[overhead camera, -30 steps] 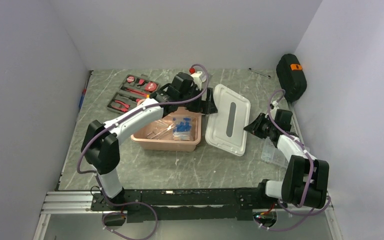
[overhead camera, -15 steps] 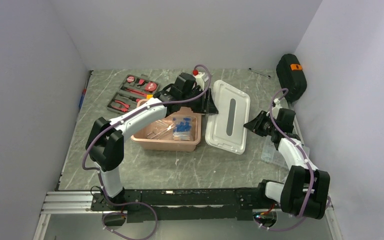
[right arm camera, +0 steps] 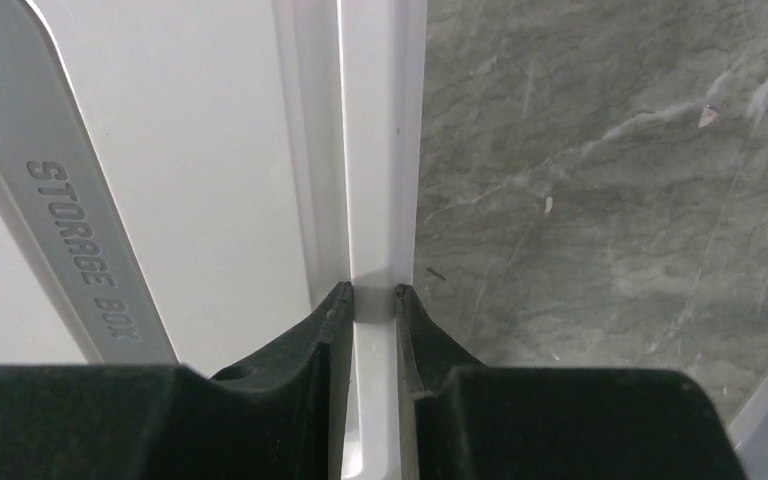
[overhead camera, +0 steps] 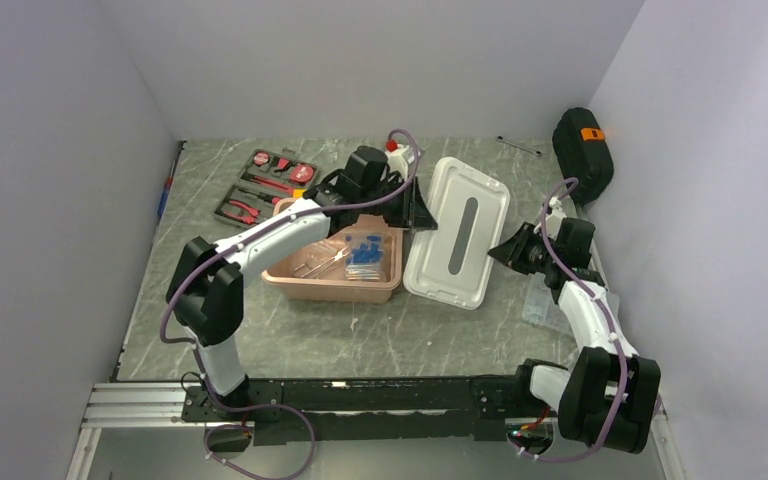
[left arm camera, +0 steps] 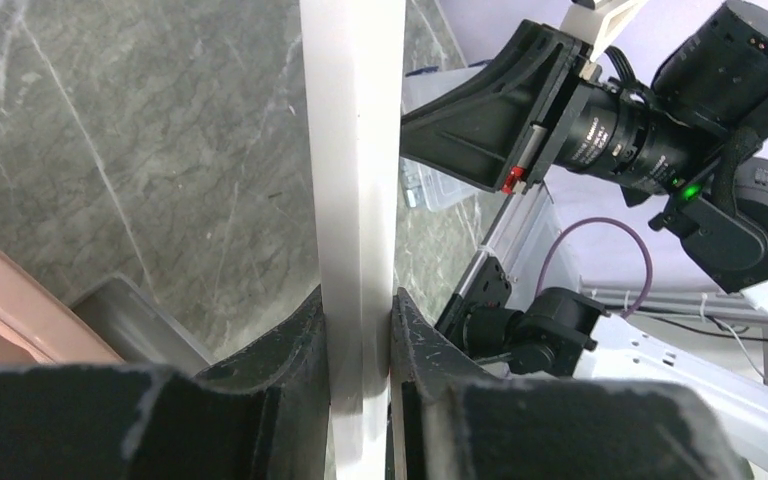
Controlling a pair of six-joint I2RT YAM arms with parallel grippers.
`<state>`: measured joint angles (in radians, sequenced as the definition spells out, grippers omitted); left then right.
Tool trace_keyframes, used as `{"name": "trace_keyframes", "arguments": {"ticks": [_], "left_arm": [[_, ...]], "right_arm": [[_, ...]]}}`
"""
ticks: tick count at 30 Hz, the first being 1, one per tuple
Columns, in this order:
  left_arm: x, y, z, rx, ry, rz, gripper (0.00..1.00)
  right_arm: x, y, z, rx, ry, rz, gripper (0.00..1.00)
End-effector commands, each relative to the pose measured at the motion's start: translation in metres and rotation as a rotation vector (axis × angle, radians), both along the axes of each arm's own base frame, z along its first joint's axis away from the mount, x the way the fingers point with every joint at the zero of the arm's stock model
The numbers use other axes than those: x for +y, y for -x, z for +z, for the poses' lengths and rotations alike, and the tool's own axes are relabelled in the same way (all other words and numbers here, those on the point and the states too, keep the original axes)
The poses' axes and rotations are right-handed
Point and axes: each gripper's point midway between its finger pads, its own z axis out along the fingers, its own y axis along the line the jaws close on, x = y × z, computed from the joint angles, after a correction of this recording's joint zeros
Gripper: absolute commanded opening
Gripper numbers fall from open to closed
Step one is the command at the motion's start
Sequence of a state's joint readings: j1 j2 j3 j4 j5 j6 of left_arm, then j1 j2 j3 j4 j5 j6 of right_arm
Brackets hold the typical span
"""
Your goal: Organize the chemistry lab equipment
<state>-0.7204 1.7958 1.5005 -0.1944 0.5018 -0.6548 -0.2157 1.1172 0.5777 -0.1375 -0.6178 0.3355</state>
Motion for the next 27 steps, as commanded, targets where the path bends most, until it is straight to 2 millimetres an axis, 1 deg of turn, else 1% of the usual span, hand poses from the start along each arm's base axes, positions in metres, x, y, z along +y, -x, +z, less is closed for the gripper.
{"name": "trace_keyframes", "arguments": {"ticks": [1,3,4,5,7,8,9,11,13,14,16,19,23,24,27], "left_arm": [[0.008,0.025,0.044,-0.099,0.070,-0.085,0.00],[0.015,0.035,0.054,-0.132,0.073,-0.109,0.00],[0.020,0.038,0.056,-0.148,0.062,-0.119,0.00],[0.025,0.043,0.061,-0.169,0.055,-0.125,0.00],[0.036,0.053,0.065,-0.196,0.036,-0.144,0.00],[0.042,0.058,0.067,-0.211,0.025,-0.152,0.00],[0.048,0.065,0.071,-0.228,0.018,-0.166,0.00],[0.058,0.079,0.073,-0.254,0.011,-0.201,0.00],[0.067,0.092,0.078,-0.280,0.017,-0.240,0.00],[0.071,0.101,0.080,-0.289,0.016,-0.266,0.00],[0.081,0.115,0.080,-0.312,0.008,-0.315,0.00],[0.097,0.135,0.072,-0.328,-0.014,-0.370,0.00],[0.117,0.150,0.067,-0.350,-0.024,-0.386,0.00],[0.120,0.153,0.068,-0.357,-0.018,-0.388,0.00],[0.128,0.160,0.073,-0.380,0.010,-0.399,0.00]], "right_arm": [[0.007,-0.008,0.054,-0.151,0.008,0.062,0.20],[0.002,-0.006,0.067,-0.172,0.034,0.034,0.48],[0.000,-0.005,0.076,-0.191,0.049,0.026,0.60],[-0.001,-0.003,0.084,-0.208,0.063,0.019,0.67],[-0.004,0.001,0.104,-0.243,0.098,0.007,0.74],[-0.006,0.003,0.114,-0.255,0.117,-0.001,0.79],[-0.007,0.006,0.122,-0.267,0.131,-0.006,0.87],[-0.004,0.010,0.137,-0.296,0.134,0.009,0.90],[0.007,0.013,0.149,-0.346,0.101,0.068,0.97],[0.013,0.014,0.154,-0.375,0.084,0.102,0.99],[0.030,0.021,0.161,-0.417,0.037,0.199,1.00],[0.064,0.035,0.168,-0.449,-0.021,0.385,1.00],[0.109,0.056,0.175,-0.480,-0.009,0.605,1.00],[0.117,0.062,0.176,-0.485,-0.020,0.649,1.00],[0.131,0.071,0.176,-0.482,-0.067,0.740,0.98]]}}
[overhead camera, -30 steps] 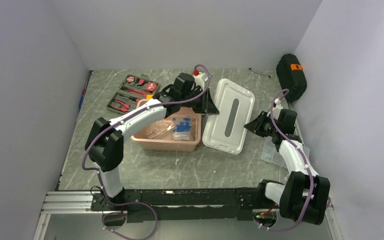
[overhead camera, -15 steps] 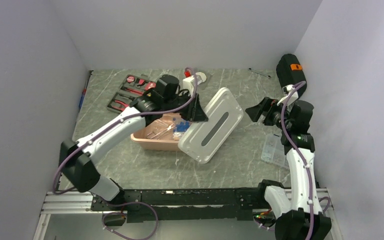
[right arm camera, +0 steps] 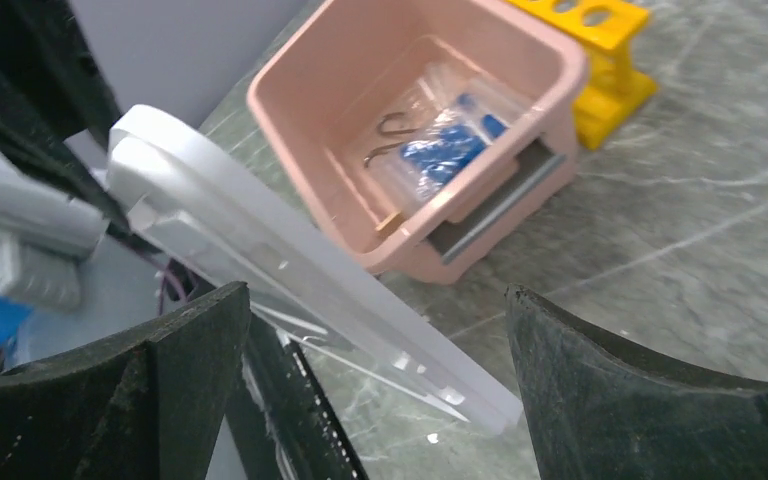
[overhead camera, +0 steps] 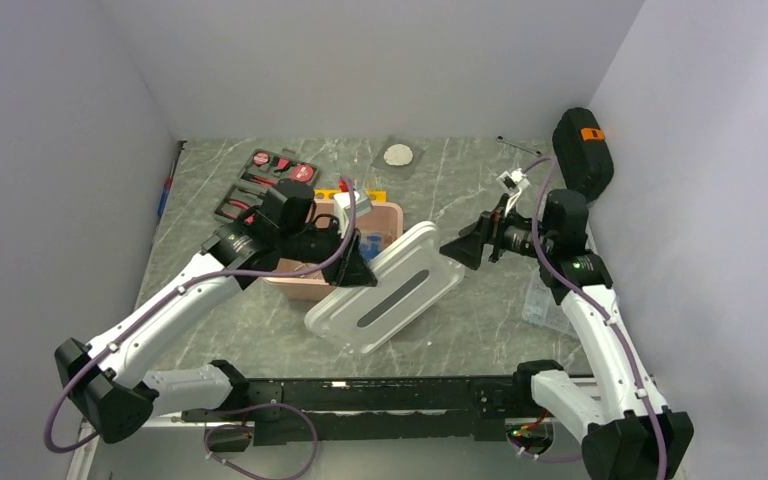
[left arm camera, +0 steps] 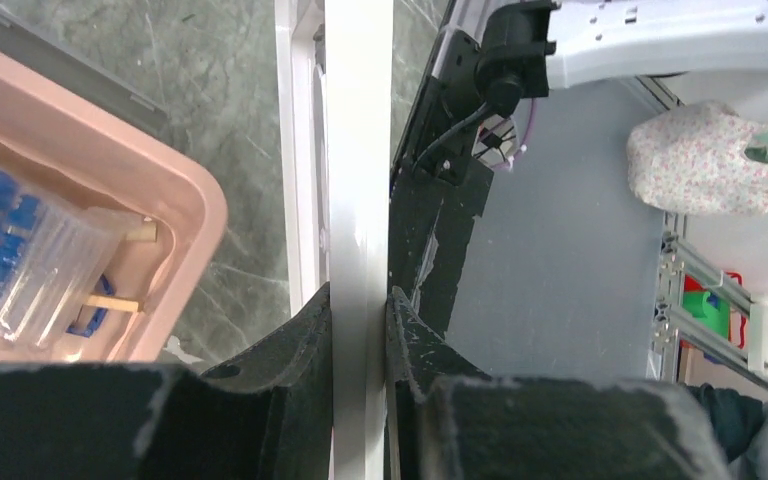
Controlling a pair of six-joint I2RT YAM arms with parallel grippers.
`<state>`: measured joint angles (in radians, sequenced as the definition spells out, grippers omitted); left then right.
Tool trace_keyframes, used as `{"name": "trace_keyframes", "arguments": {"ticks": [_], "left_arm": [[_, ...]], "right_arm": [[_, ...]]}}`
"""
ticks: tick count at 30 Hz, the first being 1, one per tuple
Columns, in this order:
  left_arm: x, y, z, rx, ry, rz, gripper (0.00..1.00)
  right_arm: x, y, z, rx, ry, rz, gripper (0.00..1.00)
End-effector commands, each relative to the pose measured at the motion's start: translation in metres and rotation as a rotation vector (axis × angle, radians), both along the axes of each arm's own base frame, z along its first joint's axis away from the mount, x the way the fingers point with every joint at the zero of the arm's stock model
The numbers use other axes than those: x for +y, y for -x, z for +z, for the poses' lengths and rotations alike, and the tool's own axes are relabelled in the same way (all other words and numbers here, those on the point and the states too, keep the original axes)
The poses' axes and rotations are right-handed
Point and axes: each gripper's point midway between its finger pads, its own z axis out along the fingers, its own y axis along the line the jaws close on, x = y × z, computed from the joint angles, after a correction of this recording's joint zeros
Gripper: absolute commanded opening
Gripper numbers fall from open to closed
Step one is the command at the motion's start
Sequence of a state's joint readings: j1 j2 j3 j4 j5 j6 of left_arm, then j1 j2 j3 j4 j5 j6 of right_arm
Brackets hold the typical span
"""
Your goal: Organize the chemistry lab equipment
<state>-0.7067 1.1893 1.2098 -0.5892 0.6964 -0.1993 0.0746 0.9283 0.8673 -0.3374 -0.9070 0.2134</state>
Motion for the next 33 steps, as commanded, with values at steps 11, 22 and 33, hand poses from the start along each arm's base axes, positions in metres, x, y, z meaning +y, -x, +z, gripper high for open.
{"name": "trace_keyframes", "arguments": {"ticks": [11,22,33], "left_arm": [[0.024,0.020,0.030,-0.098,0.139,-0.094,0.00],[0.026,0.010,0.029,-0.083,0.150,-0.071,0.00],[0.050,-0.040,0.029,-0.153,0.110,0.154,0.72]], "right_arm": [[0.052,0.037,0.007,-0.044,-0.043,0.381,0.68],[0.057,0.043,0.012,-0.063,-0.089,0.433,0.15],[0.051,0.023,0.033,-0.071,-0.124,0.258,0.00]]}}
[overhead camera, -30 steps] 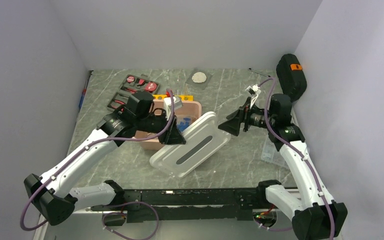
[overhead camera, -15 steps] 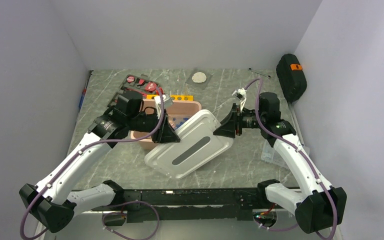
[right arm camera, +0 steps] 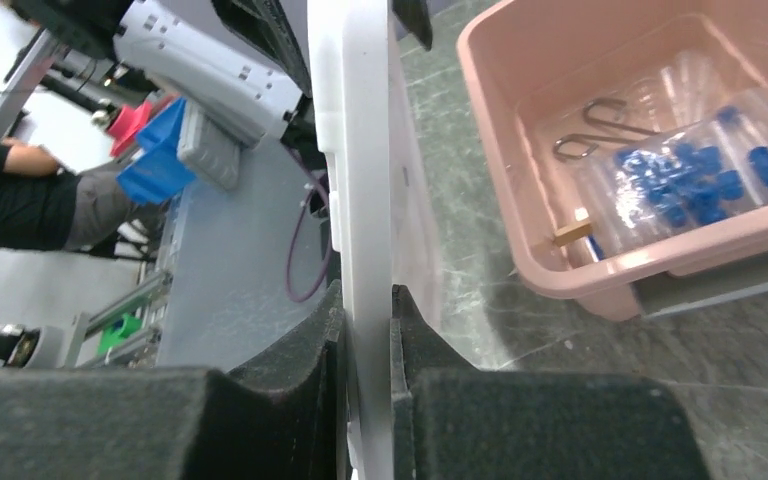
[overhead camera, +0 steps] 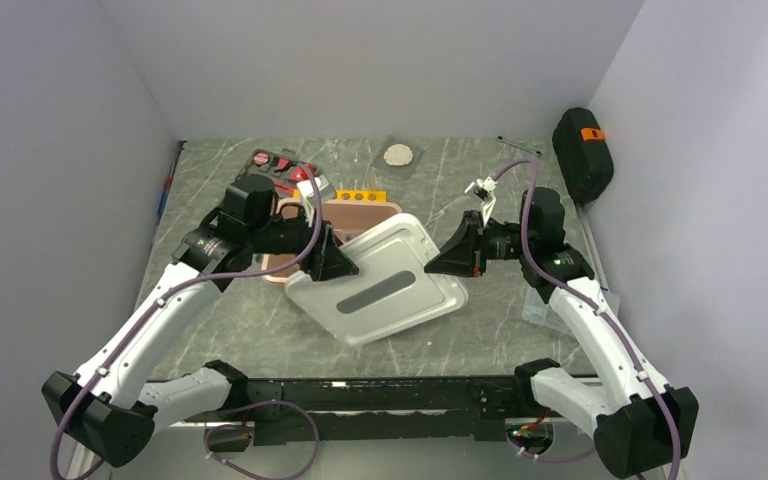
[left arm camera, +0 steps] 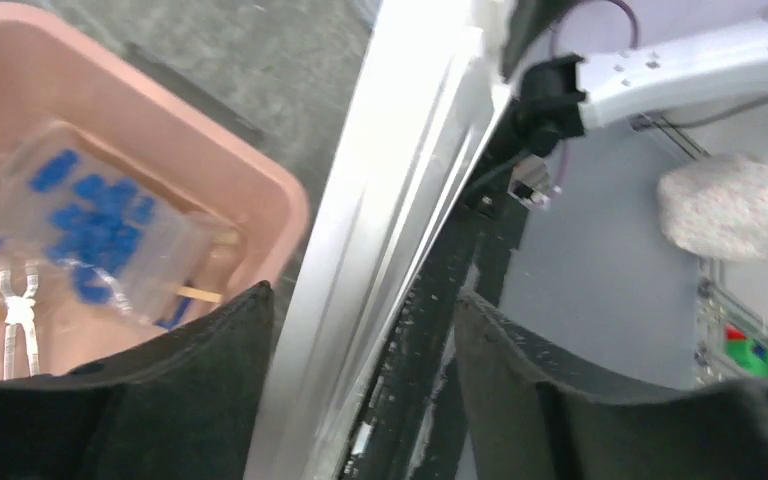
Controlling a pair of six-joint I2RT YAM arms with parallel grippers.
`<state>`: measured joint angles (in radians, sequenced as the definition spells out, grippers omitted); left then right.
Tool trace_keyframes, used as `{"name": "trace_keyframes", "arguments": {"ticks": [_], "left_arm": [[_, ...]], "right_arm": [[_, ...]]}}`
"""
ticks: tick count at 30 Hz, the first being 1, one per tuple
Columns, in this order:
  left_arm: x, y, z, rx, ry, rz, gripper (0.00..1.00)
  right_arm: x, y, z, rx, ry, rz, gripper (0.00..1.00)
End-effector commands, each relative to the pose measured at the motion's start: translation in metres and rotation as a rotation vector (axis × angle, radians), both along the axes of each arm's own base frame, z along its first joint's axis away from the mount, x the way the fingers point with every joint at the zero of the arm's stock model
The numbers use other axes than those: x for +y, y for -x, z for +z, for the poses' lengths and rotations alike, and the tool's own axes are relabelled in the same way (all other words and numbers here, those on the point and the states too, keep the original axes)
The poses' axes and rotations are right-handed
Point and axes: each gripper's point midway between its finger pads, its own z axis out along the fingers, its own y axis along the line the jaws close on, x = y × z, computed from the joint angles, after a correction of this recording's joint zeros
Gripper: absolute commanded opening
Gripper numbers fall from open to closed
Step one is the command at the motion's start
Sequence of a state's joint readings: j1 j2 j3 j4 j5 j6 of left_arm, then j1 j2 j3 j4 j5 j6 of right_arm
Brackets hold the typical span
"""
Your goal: Organize the chemistry lab equipment
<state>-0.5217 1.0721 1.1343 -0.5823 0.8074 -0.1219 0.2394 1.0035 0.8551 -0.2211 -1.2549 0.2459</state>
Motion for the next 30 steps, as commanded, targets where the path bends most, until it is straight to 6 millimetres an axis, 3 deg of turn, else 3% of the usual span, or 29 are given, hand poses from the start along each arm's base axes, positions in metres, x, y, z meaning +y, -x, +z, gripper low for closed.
{"name": "trace_keyframes", "arguments": {"ticks": [1,4,9,15,20,23,30], "left_arm": [[0.013,-0.032,0.022,-0.077,0.064,0.132,0.82],[0.024,-0.045,0.032,-0.099,0.116,0.193,0.99],[0.060,-0.079,0.036,-0.152,0.065,0.437,0.99],[0.126,-0.111,0.038,-0.189,0.032,0.798,0.99],[0.180,-0.125,0.012,-0.176,-0.111,1.079,0.99],[0.189,-0.126,0.000,-0.153,-0.126,1.121,0.99],[0.191,-0.127,-0.007,-0.155,-0.127,1.118,0.99]], "right_arm": [[-0.007,-0.046,0.018,-0.053,0.000,-0.252,0.00],[-0.008,-0.052,0.017,-0.001,-0.014,-0.272,0.00],[-0.010,-0.059,0.016,0.055,-0.034,-0.318,0.00],[-0.011,-0.067,0.027,0.172,-0.130,-0.391,0.00],[-0.011,-0.079,0.028,0.288,-0.224,-0.458,0.00],[-0.012,-0.087,0.024,0.355,-0.259,-0.506,0.00],[-0.007,-0.097,0.020,0.450,-0.340,-0.592,0.00]]}}
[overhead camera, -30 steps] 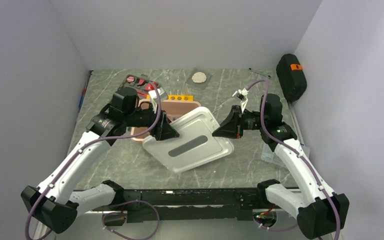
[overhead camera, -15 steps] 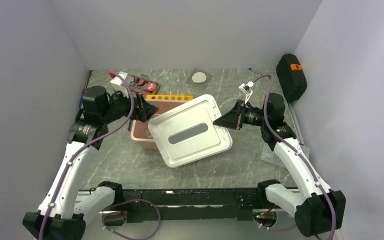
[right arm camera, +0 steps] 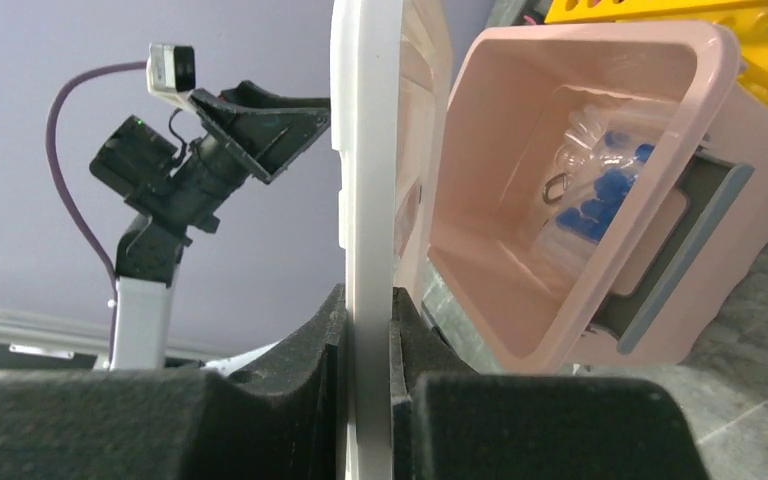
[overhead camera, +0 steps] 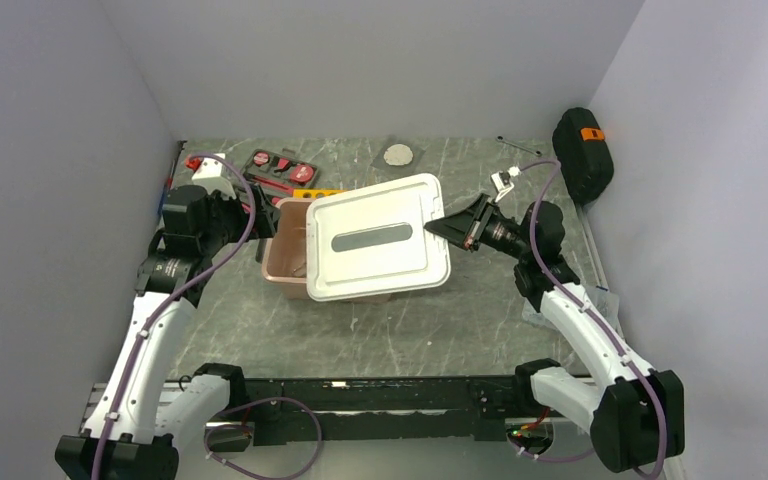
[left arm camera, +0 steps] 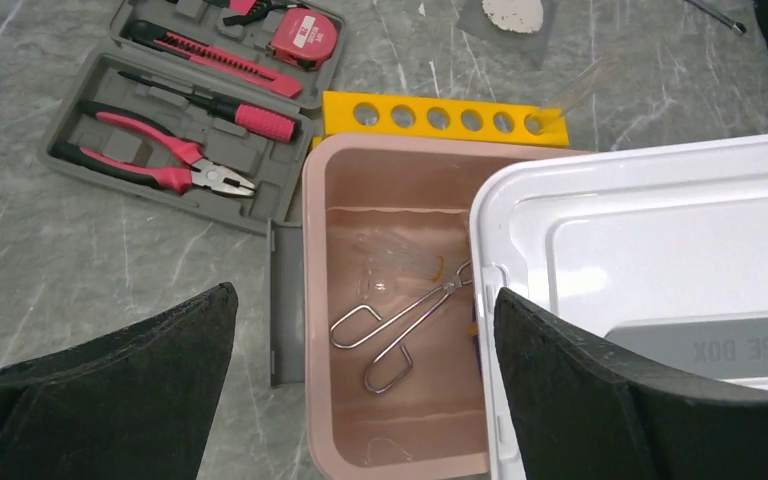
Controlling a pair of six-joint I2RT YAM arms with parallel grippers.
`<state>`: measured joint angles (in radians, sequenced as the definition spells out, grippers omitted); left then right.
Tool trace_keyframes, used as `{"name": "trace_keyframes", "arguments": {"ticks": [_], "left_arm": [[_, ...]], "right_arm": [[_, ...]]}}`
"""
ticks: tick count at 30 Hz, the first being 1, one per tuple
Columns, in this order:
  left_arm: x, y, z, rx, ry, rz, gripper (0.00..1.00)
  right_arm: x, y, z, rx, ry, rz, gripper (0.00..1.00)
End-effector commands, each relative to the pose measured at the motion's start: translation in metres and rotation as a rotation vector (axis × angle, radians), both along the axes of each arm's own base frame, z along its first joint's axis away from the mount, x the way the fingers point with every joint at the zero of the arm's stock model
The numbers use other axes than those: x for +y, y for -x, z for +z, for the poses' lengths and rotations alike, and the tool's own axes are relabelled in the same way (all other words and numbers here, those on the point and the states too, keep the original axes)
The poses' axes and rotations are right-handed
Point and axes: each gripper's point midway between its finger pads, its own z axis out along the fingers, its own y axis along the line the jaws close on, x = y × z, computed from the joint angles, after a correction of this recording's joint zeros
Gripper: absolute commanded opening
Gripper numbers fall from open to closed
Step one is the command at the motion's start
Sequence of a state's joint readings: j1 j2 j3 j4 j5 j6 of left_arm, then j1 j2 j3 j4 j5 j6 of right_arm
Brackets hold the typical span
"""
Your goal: Organize the chemistry lab equipment
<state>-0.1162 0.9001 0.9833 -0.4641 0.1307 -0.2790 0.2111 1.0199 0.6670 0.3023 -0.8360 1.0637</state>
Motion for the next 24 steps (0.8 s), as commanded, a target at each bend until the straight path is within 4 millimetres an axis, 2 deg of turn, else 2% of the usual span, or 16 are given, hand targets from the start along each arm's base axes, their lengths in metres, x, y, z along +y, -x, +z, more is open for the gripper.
{"name": "trace_keyframes", "arguments": {"ticks": [1,6,11,24], "left_arm": [[0.009,-0.003,0.008,-0.038,-0.013,0.049,0.99],[0.024,-0.001,0.006,-0.035,-0.052,0.117,0.99],[0.025,0.000,0.004,-0.034,-0.054,0.120,0.99],[0.033,0.000,0.002,-0.036,-0.072,0.165,0.99]], "right_arm": [[-0.001,-0.020,0.017,-0.012,-0.105,-0.130,0.00],[0.012,-0.023,0.022,0.014,-0.168,-0.144,0.00],[0.028,-0.024,0.031,0.018,-0.208,-0.128,0.00],[0.073,-0.029,0.022,0.108,-0.308,-0.111,0.00]]}}
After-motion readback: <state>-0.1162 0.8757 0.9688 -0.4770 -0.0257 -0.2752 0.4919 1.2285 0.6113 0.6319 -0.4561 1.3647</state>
